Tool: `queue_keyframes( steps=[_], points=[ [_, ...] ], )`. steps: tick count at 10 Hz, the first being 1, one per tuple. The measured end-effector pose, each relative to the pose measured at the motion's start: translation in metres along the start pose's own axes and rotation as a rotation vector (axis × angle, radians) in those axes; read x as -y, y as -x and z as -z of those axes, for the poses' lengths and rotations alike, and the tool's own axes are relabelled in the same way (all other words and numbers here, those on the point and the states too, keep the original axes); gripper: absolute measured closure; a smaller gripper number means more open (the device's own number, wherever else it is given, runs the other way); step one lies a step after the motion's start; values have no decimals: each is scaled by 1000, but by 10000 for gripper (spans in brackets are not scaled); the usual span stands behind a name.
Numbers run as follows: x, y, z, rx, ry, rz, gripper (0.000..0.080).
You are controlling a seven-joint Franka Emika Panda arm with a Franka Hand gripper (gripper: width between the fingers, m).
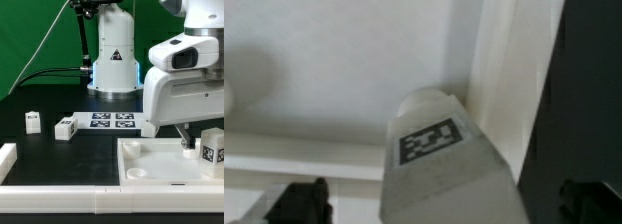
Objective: Assemble one leg
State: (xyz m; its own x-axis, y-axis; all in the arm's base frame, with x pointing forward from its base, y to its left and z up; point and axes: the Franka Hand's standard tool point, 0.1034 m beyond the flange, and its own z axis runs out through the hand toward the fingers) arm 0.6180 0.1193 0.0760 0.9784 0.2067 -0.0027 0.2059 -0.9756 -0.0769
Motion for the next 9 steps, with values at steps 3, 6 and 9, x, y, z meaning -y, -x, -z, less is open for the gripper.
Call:
queue_keyframes(
  steps=[3,6,9],
  points=[
    [-2,0,0,-2,10,122,293],
    [-2,0,0,-3,10,100,508],
    [-1,-1,-1,-16,10,-121,508]
  ],
)
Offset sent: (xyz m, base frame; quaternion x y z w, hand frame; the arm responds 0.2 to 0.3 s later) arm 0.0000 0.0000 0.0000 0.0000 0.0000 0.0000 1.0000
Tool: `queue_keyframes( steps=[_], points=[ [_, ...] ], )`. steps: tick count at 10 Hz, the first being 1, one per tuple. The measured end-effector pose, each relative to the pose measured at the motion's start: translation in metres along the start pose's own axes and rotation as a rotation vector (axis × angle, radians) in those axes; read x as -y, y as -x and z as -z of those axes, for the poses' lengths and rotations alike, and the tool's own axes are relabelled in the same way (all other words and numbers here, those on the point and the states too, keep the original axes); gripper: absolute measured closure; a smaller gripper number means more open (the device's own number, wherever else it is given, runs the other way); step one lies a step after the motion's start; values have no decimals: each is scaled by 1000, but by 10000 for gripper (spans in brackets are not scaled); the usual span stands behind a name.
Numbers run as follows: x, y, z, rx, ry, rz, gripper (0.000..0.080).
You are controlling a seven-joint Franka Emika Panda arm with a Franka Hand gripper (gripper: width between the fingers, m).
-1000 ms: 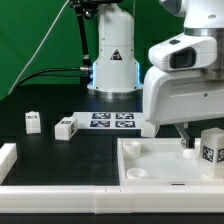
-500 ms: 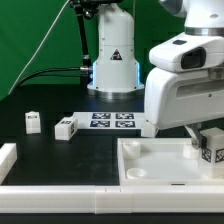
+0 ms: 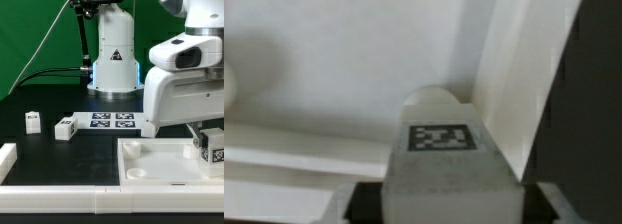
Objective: Assemble one leg
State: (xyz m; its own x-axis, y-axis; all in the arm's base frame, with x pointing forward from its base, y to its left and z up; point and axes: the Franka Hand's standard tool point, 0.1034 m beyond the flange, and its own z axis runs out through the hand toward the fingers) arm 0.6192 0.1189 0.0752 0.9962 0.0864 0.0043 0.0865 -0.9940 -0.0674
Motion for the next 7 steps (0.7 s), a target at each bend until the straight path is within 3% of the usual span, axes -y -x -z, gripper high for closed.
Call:
queue_keyframes(
  steps=[7],
  points=[
    [1,0,-2,-16,-1,-992,507]
  ],
)
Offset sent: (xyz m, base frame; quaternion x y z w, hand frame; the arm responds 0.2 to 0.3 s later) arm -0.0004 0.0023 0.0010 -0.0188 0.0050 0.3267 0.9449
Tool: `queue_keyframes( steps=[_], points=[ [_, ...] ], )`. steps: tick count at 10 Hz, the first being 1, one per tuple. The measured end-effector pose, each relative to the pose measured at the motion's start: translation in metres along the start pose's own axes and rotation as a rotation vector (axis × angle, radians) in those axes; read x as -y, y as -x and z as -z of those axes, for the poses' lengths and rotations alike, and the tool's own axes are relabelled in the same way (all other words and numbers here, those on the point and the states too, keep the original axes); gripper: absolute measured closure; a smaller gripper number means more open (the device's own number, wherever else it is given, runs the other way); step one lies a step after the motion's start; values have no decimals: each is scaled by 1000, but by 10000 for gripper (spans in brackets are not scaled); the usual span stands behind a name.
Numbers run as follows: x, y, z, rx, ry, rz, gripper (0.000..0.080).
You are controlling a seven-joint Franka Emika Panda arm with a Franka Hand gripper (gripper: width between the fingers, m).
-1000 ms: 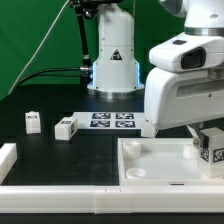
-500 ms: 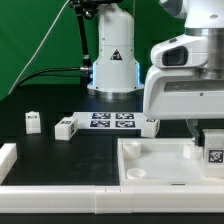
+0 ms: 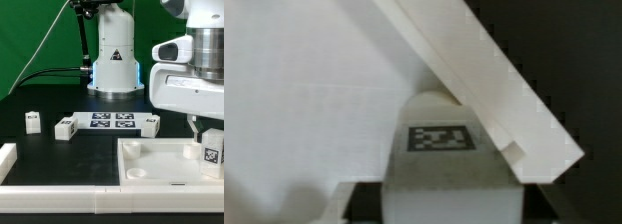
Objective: Assemble one leg
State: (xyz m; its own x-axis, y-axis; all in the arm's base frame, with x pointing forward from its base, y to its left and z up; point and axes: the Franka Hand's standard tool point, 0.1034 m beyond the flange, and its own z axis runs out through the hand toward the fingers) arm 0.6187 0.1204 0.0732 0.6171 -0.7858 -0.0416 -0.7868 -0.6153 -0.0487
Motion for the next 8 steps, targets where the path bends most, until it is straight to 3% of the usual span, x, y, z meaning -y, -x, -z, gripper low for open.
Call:
queue_keyframes(
  steps=[3,5,6,7,8],
  points=[
    [0,-1,0,13,-8,-269,507],
    [0,0,0,13,-8,-207,501],
    [-1,2,-2,14,-5,-170,315],
    [-1,3,-3,14,-3,-21,315],
    [0,6,-4,16,-1,97,178]
  ],
)
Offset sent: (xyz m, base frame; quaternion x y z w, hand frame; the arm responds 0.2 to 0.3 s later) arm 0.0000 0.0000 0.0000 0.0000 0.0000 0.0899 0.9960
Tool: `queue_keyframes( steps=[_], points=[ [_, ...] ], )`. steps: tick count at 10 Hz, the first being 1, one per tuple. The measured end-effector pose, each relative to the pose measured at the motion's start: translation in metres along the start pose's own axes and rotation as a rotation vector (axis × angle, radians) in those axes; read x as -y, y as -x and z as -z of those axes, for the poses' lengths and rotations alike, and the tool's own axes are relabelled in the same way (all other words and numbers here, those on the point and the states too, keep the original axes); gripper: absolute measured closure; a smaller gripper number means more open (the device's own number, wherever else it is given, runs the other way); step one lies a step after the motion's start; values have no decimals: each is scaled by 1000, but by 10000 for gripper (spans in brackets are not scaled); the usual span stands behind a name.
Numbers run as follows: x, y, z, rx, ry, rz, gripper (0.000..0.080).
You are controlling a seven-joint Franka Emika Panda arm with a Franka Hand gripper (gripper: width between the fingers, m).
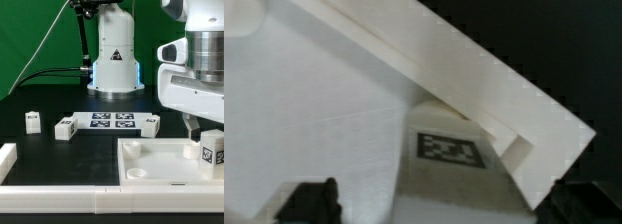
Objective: Assemble one leg
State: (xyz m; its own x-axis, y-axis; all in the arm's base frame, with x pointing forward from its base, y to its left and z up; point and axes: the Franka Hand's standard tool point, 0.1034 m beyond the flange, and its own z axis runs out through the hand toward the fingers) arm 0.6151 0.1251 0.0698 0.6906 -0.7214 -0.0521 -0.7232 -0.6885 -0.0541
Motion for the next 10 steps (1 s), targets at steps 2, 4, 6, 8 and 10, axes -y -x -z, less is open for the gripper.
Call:
queue_keyframes(
  steps=[2,4,6,8,10],
  points=[
    [1,2,1,7,13,287,156],
    [2,0,3,8,12,513,151],
    [0,-4,4,12,20,790,151],
    [-1,-5,5,12,23,968,151],
    [-1,-5,4,13,23,1011,208]
  ],
)
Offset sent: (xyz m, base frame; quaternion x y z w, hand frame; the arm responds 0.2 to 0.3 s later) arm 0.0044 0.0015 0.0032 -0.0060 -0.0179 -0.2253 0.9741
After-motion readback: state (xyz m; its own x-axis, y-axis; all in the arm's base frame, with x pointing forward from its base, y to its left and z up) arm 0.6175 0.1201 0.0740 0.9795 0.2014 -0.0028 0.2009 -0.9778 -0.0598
